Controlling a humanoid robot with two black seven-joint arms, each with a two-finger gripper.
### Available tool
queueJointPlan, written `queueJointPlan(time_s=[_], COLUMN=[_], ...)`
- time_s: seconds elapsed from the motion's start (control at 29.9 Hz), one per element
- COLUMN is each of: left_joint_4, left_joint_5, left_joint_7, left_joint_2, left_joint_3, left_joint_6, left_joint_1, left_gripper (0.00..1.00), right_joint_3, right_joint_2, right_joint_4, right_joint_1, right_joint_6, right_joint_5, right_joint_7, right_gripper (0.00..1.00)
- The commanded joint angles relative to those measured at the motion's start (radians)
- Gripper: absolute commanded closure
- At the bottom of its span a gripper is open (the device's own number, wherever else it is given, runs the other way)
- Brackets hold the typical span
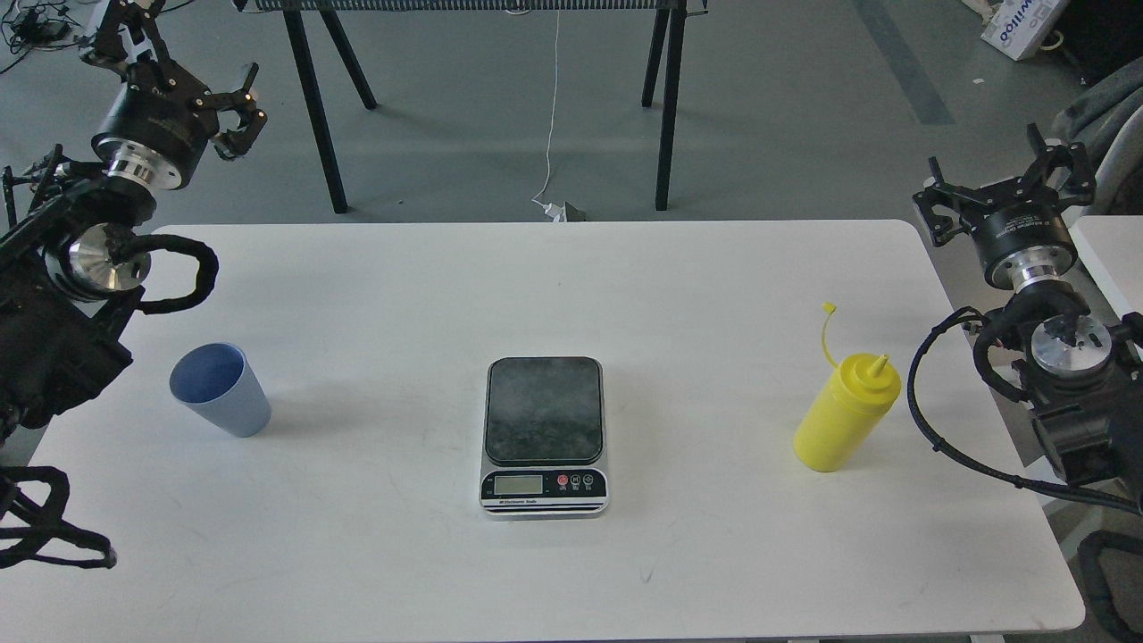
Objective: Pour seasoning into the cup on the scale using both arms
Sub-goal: 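Move the left gripper down toward the blue cup, then grasp the blue cup with the left gripper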
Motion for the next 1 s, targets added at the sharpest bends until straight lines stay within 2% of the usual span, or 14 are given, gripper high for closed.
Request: queueJointPlan(time_s=[0.0,0.2,0.3,0.43,0.57,0.63,0.73,0.83,0.97], left_joint_4=[-0.030,-0.042,-0.108,-0.373,-0.650,-0.734,-0.789,-0.809,-0.820], left_joint_5=[0.000,0.000,0.000,0.015,0.112,0.260,0.463,0.639,0.917], left_joint_7=[0.001,0.003,0.001,0.000,0.000,-0.005,-0.012,-0.040,-0.113], left_joint_2=[0.008,0.012,0.044,0.174,0.349,0.421,0.504,0.580,0.654], left_joint_3=[0.000,0.007,0.006,0.012,0.029,0.027,0.024,0.027,0.033], left_joint_6=[0.007,0.007,0.012,0.056,0.061,0.064,0.073,0.124,0.216], left_joint_1=[0.004,0.013,0.044,0.160,0.277,0.315,0.361,0.396,0.439], left_gripper=[0.00,0.00,0.00,0.00,0.00,0.00,0.00,0.02,0.06], right_joint_3=[0.003,0.015,0.034,0.043,0.057,0.058,0.057,0.058,0.058], right_joint_2=[-0.024,-0.030,-0.043,-0.056,-0.060,-0.063,-0.076,-0.080,-0.092], right_joint_4=[0.055,0.060,0.070,0.103,0.138,0.143,0.146,0.150,0.150], right_joint_1=[-0.026,-0.027,-0.030,-0.057,-0.099,-0.109,-0.122,-0.137,-0.143], right_joint_6=[0.000,0.000,0.000,0.000,0.000,0.000,0.000,0.000,0.000], right_joint_5=[-0.002,-0.002,-0.001,-0.001,-0.001,-0.001,-0.001,-0.001,-0.001], right_joint_7=[0.003,0.011,0.011,0.011,0.012,0.012,0.012,0.012,0.012], right_gripper=[0.01,0.01,0.01,0.01,0.01,0.01,0.01,0.01,0.01])
